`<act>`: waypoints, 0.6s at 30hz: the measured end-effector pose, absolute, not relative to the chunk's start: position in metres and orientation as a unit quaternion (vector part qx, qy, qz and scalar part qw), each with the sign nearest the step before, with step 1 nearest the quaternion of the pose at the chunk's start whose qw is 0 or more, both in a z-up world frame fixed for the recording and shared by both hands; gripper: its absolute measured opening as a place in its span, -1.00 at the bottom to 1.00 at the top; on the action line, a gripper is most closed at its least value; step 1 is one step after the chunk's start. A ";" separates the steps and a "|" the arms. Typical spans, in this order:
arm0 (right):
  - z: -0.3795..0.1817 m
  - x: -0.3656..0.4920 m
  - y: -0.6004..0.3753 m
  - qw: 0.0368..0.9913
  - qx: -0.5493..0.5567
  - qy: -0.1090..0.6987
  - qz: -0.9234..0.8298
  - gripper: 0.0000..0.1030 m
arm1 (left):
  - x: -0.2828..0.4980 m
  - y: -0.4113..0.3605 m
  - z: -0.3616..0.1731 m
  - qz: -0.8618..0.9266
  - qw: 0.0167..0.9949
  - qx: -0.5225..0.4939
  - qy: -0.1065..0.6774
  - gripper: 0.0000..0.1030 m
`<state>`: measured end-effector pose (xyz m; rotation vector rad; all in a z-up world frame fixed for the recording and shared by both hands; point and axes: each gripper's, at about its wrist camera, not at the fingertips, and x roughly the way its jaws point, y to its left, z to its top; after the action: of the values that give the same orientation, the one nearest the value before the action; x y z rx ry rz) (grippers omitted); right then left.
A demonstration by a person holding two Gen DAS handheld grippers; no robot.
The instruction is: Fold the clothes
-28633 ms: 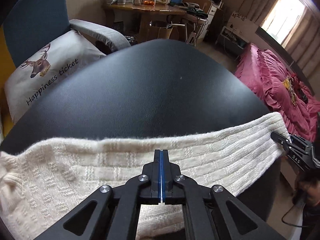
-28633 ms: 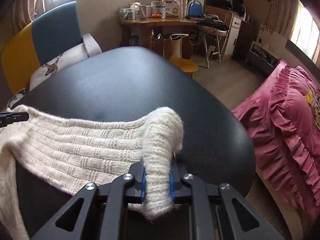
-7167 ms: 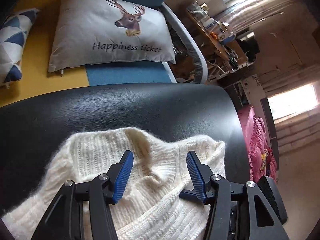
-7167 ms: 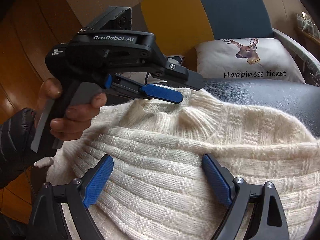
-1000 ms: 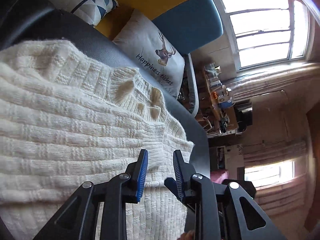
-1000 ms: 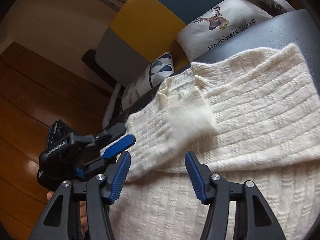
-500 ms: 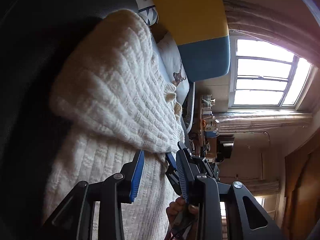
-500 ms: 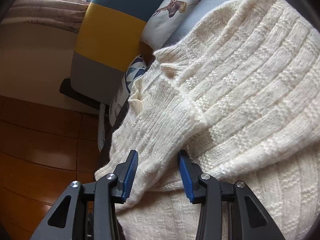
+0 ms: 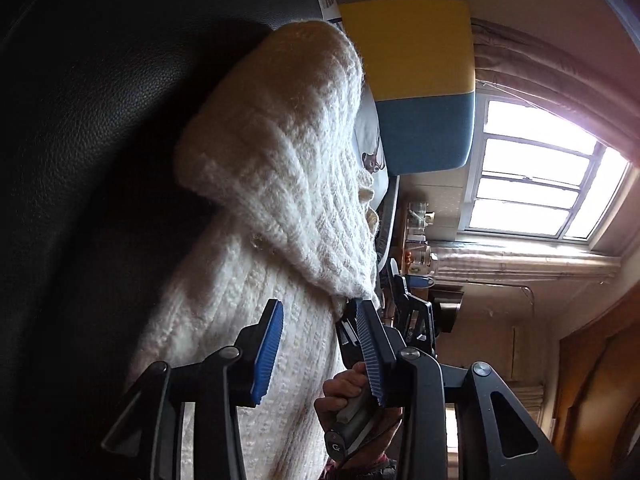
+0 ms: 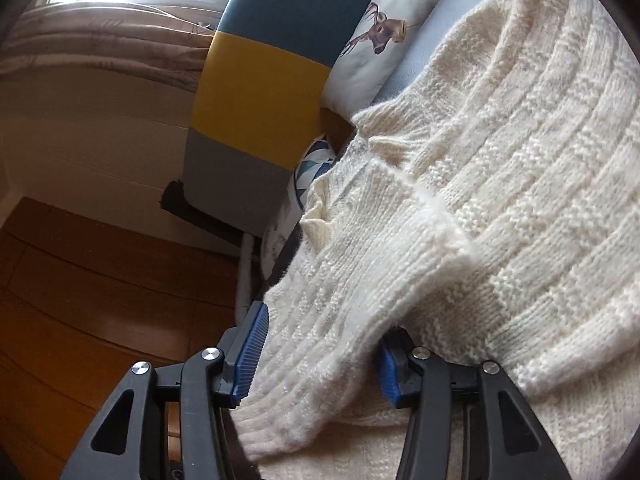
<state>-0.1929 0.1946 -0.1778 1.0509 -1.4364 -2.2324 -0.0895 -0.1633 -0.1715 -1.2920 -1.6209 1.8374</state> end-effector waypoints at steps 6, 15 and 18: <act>-0.172 -0.211 0.189 0.121 0.434 -0.443 -0.775 -0.85 | -0.082 -0.168 -0.172 0.628 0.192 -0.428 -0.621 -0.23; -0.095 -0.237 0.149 0.139 0.432 -0.290 -0.842 -0.85 | -0.081 -0.158 -0.173 0.612 0.168 -0.408 -0.656 -0.07; -0.070 -0.232 0.147 0.166 0.422 -0.272 -0.849 -0.85 | -0.091 -0.148 -0.176 0.611 0.151 -0.406 -0.663 -0.07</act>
<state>-0.2316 0.1472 -0.0704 1.2007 -0.7750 -2.4173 -0.0911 -0.1483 -0.1764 -1.1654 -1.9035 1.7545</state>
